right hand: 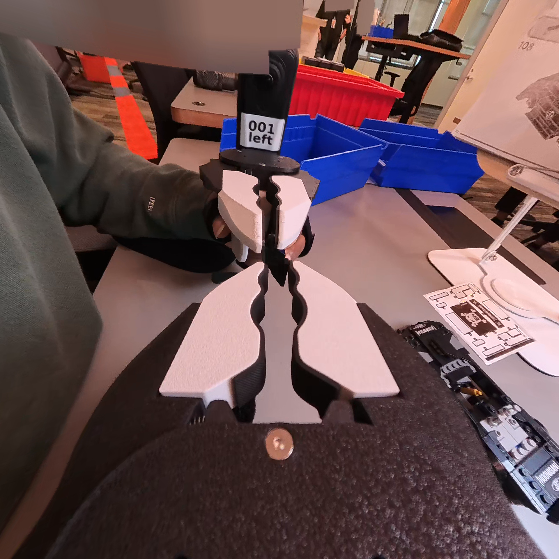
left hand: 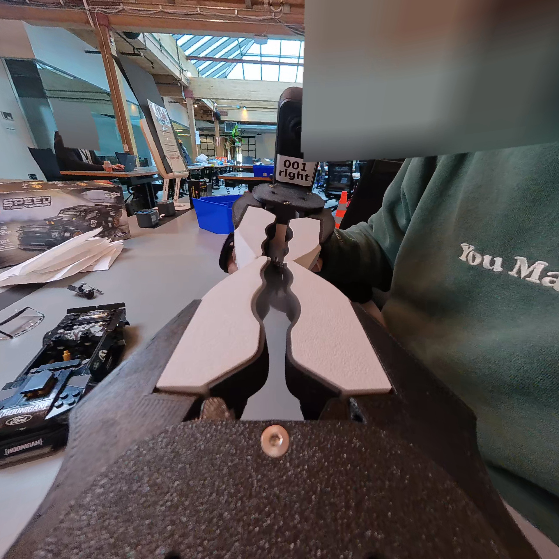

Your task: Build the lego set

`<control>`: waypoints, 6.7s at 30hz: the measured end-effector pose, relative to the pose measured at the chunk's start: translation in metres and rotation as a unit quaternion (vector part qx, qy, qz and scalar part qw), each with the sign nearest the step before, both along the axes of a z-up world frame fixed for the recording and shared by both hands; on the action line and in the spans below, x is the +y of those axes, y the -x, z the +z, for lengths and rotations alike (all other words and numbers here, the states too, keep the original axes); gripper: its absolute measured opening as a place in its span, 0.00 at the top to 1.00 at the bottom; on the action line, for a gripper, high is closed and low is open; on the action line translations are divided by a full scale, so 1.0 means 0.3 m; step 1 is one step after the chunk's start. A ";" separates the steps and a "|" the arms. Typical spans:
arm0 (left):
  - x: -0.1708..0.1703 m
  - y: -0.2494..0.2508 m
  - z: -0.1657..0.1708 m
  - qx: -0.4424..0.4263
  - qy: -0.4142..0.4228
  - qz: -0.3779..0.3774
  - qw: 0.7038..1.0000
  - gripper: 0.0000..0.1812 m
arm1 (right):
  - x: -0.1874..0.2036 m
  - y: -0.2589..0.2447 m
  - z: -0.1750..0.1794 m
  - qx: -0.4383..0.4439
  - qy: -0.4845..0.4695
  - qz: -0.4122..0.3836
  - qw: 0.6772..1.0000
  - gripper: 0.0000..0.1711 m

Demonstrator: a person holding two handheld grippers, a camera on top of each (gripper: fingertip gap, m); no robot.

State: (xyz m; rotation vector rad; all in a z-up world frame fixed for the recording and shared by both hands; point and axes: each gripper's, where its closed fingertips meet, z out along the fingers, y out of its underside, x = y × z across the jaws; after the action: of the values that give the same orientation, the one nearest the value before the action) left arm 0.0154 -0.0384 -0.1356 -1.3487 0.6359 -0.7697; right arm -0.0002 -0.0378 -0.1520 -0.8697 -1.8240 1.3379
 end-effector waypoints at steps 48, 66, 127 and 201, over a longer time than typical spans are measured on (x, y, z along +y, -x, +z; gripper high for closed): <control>0.042 0.026 -0.125 0.288 -0.059 0.126 0.947 0.95 | 0.028 -0.023 -0.072 -0.282 0.427 0.129 0.850 0.94; 0.063 0.020 -0.174 0.085 0.166 0.039 0.982 0.95 | 0.060 -0.004 -0.120 -0.135 0.096 0.034 0.986 0.91; 0.152 0.355 -0.078 0.072 0.072 0.337 0.936 0.98 | 0.411 0.067 -0.035 0.022 0.005 -0.266 0.964 1.00; 0.124 0.351 -0.489 0.293 0.312 0.225 0.875 0.86 | 0.151 -0.054 -0.432 -0.292 -0.184 0.002 0.939 0.95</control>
State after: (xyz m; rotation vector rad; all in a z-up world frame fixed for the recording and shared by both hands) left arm -0.0900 -0.0012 -0.2823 -2.2740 0.5125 -0.1553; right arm 0.0161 0.0074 -0.2815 -1.1278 -2.4218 0.7277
